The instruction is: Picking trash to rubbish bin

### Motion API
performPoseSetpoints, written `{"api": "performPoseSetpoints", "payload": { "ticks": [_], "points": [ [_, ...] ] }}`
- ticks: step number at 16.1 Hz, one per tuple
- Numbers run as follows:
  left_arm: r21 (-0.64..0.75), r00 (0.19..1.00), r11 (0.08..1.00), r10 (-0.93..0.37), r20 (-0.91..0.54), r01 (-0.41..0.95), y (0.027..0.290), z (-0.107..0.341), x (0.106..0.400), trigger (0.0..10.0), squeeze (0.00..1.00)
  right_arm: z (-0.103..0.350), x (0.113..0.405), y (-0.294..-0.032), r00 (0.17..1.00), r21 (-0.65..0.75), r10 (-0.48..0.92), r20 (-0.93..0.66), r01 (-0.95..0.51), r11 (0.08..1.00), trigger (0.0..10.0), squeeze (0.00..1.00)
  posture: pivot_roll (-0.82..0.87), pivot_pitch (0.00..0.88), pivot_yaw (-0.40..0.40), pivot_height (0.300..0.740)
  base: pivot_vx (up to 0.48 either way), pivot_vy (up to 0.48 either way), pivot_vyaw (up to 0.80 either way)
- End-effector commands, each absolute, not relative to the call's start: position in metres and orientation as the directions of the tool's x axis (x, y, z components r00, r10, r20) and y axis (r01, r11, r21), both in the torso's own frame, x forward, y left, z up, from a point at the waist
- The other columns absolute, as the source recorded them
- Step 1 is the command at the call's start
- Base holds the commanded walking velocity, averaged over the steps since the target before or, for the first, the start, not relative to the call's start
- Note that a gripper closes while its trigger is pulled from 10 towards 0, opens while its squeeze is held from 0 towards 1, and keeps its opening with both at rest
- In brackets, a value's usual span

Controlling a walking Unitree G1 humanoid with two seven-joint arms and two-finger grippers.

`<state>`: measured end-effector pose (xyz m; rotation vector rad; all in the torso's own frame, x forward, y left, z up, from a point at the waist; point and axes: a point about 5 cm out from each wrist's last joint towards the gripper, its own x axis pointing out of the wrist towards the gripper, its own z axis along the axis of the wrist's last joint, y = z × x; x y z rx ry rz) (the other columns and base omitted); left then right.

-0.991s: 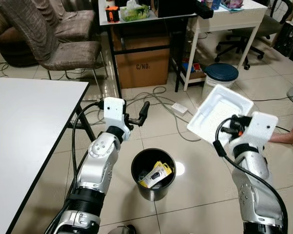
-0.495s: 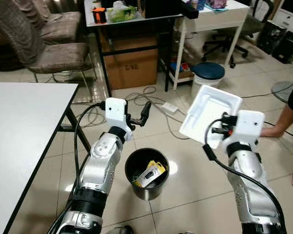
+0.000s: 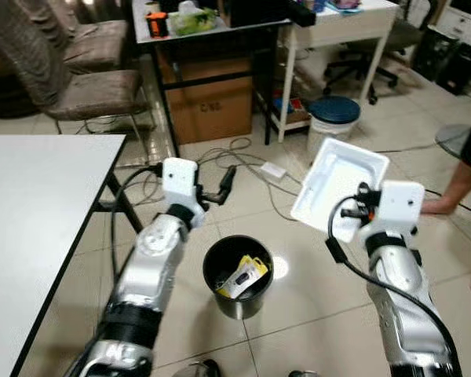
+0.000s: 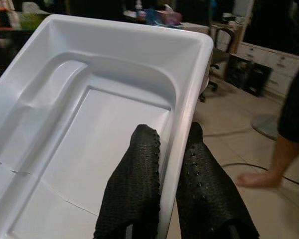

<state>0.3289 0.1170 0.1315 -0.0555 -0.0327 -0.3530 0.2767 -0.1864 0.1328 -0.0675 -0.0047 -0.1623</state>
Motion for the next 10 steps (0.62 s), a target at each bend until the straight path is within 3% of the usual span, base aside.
{"api": "performPoseSetpoints", "payload": {
  "ticks": [1, 4, 8, 10],
  "points": [
    [-0.033, 0.935, 0.935, -0.353, 0.025, 0.354, 0.125, 0.129, 0.324, 10.0, 0.0, 0.138, 0.273, -0.19, 0.984, -0.078, -0.171, 0.041, 0.174, 0.982, 10.0, 0.0, -0.07, 0.079, 0.095, 0.74, 0.0, 0.0, 0.0],
    [-0.007, 0.926, 0.926, -0.377, -0.006, 0.377, 0.135, 0.119, 0.312, 10.0, 0.0, 0.134, 0.268, -0.196, 0.98, -0.085, -0.197, 0.031, 0.199, 0.976, 10.0, 0.0, -0.08, 0.08, 0.104, 0.74, 0.0, 0.0, 0.0],
    [-0.028, 0.901, 0.901, -0.432, 0.017, 0.433, 0.122, 0.123, 0.306, 10.0, 0.0, 0.133, 0.267, -0.19, 0.98, -0.077, -0.195, 0.033, 0.197, 0.977, 10.0, 0.0, -0.08, 0.085, 0.111, 0.74, 0.0, 0.0, 0.0],
    [-0.026, 0.878, 0.878, -0.477, 0.034, 0.478, 0.115, 0.128, 0.303, 10.0, 0.0, 0.133, 0.269, -0.188, 0.981, -0.073, -0.192, 0.035, 0.194, 0.978, 10.0, 0.0, -0.07, 0.088, 0.115, 0.74, 0.45, 0.0, 0.0]
  ]
}}
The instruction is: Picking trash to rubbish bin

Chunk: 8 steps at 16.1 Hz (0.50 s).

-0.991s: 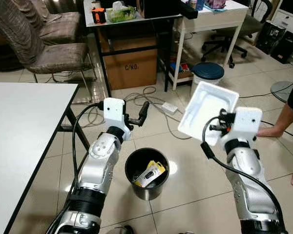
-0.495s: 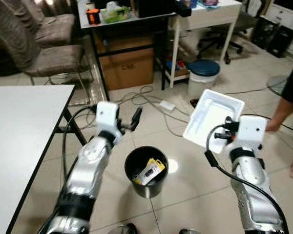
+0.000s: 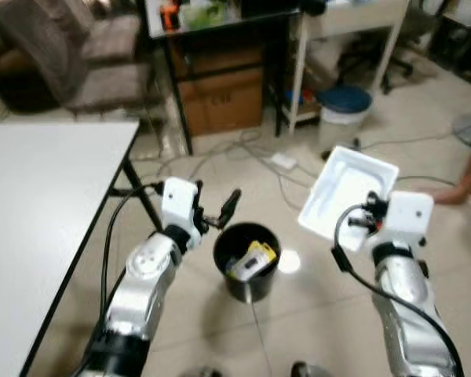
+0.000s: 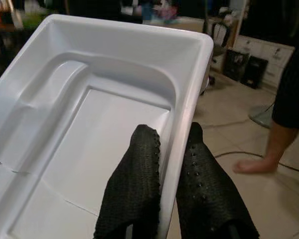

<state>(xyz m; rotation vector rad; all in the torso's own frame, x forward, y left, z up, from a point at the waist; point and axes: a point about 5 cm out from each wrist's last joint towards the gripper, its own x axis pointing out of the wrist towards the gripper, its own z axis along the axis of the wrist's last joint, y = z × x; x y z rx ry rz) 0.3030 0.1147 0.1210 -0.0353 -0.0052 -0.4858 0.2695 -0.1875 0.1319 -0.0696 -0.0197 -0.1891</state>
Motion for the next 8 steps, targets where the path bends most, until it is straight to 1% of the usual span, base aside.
{"api": "performPoseSetpoints", "payload": {
  "ticks": [1, 4, 8],
  "points": [
    [-0.022, 0.88, 0.879, -0.475, 0.028, 0.475, 0.1151, 0.1263, 0.3019, 10.0, 0.0, 0.1334, 0.2696, -0.1883, 0.981, -0.071, -0.192, 0.037, 0.195, 0.978, 10.0, 0.0, -0.07, 0.088, 0.121, 0.74, 0.266, 0.0, 0.0],
    [-0.023, 0.868, 0.867, -0.497, -0.003, 0.497, 0.116, 0.1213, 0.2989, 10.0, 0.0, 0.1311, 0.2691, -0.1881, 0.979, -0.069, -0.201, 0.033, 0.203, 0.977, 10.0, 0.0, -0.08, 0.091, 0.127, 0.74, 0.0, 0.0, 0.0],
    [-0.028, 0.856, 0.855, -0.518, -0.013, 0.517, 0.1108, 0.1198, 0.2968, 10.0, 0.0, 0.1317, 0.266, -0.1869, 0.978, -0.045, -0.207, 0.034, 0.209, 0.977, 10.0, 0.0, -0.09, 0.096, 0.131, 0.74, 0.0, 0.0, 0.0]
  ]
}}
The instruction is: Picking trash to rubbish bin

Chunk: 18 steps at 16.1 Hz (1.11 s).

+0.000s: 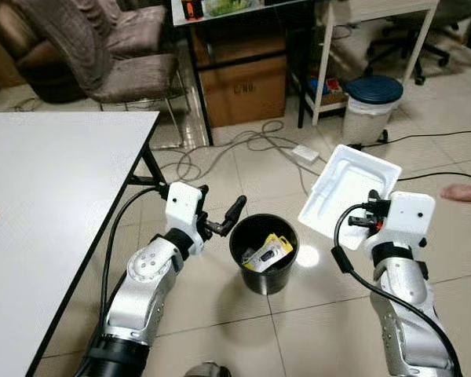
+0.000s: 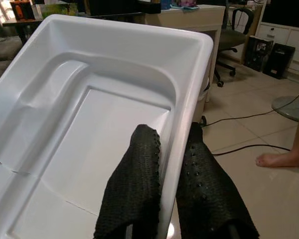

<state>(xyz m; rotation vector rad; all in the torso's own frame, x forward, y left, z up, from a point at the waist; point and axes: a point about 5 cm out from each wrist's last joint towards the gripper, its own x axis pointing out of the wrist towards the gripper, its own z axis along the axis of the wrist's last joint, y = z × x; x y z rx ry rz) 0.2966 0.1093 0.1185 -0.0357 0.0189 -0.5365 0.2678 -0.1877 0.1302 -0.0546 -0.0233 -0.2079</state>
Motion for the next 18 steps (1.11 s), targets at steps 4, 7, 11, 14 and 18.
{"api": "performPoseSetpoints", "payload": {
  "ticks": [4, 7, 11, 14, 18],
  "points": [
    [-0.02, 0.848, 0.848, -0.53, -0.018, 0.529, 0.1064, 0.1204, 0.2977, 10.0, 0.0, 0.129, 0.2657, -0.1875, 0.976, -0.027, -0.217, 0.019, 0.218, 0.976, 10.0, 0.0, -0.09, 0.098, 0.128, 0.74, 0.0, 0.0, 0.0],
    [-0.02, 0.849, 0.849, -0.528, -0.021, 0.527, 0.1056, 0.1191, 0.2976, 10.0, 0.0, 0.1291, 0.2669, -0.1873, 0.977, -0.028, -0.214, 0.024, 0.214, 0.976, 10.0, 0.0, -0.08, 0.094, 0.131, 0.74, 0.0, 0.0, -0.18],
    [-0.005, 0.836, 0.837, -0.547, -0.037, 0.548, 0.1057, 0.1194, 0.2969, 10.0, 0.0, 0.1283, 0.2698, -0.1856, 0.973, -0.028, -0.227, 0.03, 0.228, 0.973, 10.0, 0.0, -0.07, 0.092, 0.164, 0.74, 0.0, 0.0, 0.0],
    [0.013, 0.83, 0.83, -0.556, -0.043, 0.557, 0.1083, 0.1222, 0.3006, 10.0, 0.0, 0.1246, 0.2691, -0.1796, 0.973, -0.016, -0.23, 0.024, 0.231, 0.973, 10.0, 0.0, -0.06, 0.092, 0.18, 0.74, 0.0, 0.0, 0.0],
    [0.014, 0.828, 0.828, -0.56, -0.041, 0.561, 0.1059, 0.1223, 0.3009, 10.0, 0.0, 0.1251, 0.2728, -0.179, 0.973, -0.015, -0.229, 0.029, 0.23, 0.973, 10.0, 0.0, -0.06, 0.084, 0.178, 0.74, 0.0, 0.0, 0.0]
  ]
}}
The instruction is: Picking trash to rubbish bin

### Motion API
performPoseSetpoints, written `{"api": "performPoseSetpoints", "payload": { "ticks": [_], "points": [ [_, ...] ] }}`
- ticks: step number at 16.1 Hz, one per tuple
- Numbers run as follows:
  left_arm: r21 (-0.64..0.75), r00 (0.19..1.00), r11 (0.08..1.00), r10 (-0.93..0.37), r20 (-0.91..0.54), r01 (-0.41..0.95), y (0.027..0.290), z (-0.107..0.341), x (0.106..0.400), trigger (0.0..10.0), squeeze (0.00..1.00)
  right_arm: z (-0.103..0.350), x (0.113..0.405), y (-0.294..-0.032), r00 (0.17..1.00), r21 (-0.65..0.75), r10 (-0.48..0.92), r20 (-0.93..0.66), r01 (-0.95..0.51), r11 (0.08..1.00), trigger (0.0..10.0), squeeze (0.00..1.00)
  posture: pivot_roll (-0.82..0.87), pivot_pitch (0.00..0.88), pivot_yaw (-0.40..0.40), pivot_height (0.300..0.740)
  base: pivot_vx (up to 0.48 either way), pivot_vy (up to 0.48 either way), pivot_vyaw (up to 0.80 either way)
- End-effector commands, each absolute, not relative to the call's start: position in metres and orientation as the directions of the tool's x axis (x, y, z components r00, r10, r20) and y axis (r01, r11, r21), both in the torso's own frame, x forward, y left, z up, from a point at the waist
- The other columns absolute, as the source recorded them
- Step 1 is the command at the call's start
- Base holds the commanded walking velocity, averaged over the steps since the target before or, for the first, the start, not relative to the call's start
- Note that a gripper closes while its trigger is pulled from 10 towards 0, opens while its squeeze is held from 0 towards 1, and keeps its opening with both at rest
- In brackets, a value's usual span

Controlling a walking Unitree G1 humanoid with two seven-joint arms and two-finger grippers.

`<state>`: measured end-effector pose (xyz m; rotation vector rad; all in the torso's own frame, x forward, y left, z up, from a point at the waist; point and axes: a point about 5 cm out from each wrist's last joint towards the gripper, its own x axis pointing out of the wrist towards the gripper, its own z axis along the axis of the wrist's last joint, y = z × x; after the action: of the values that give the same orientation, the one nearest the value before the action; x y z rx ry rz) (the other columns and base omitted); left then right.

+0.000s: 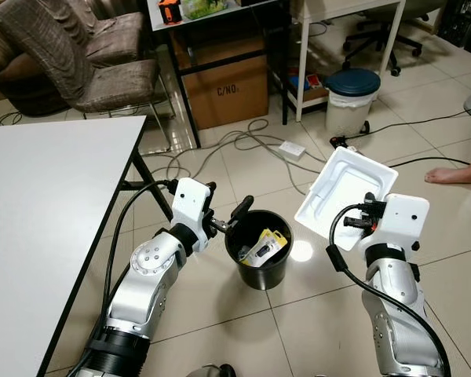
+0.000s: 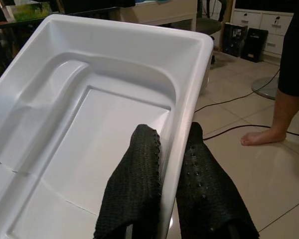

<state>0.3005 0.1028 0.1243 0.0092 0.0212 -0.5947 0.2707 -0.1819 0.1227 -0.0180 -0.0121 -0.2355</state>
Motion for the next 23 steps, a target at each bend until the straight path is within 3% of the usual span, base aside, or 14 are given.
{"api": "performPoseSetpoints", "payload": {
  "ticks": [1, 4, 12, 23],
  "points": [
    [0.013, 0.828, 0.828, -0.559, -0.041, 0.56, 0.106, 0.122, 0.301, 10.0, 0.0, 0.126, 0.275, -0.178, 0.973, -0.016, -0.227, 0.035, 0.228, 0.974, 10.0, 0.0, -0.06, 0.084, 0.178, 0.74, 0.0, 0.0, 0.0],
    [0.009, 0.832, 0.833, -0.553, -0.036, 0.554, 0.103, 0.122, 0.302, 10.0, 0.0, 0.127, 0.275, -0.18, 0.975, -0.032, -0.217, 0.037, 0.219, 0.975, 10.0, 0.0, -0.06, 0.083, 0.164, 0.74, 0.0, 0.0, 0.0],
    [-0.072, 0.861, 0.859, -0.508, 0.005, 0.507, 0.078, 0.115, 0.299, 10.0, 0.0, 0.138, 0.28, -0.194, 0.989, -0.133, -0.141, 0.038, 0.145, 0.98, 10.0, 0.0, -0.11, 0.092, 0.034, 0.74, 0.0, 0.0, 0.0],
    [-0.086, 0.872, 0.868, -0.488, 0.03, 0.488, 0.071, 0.117, 0.306, 10.0, 0.0, 0.14, 0.278, -0.193, 0.991, -0.155, -0.126, 0.033, 0.13, 0.979, 10.0, 0.0, -0.13, 0.082, 0.019, 0.74, 0.0, 0.0, 0.0]
  ]
}}
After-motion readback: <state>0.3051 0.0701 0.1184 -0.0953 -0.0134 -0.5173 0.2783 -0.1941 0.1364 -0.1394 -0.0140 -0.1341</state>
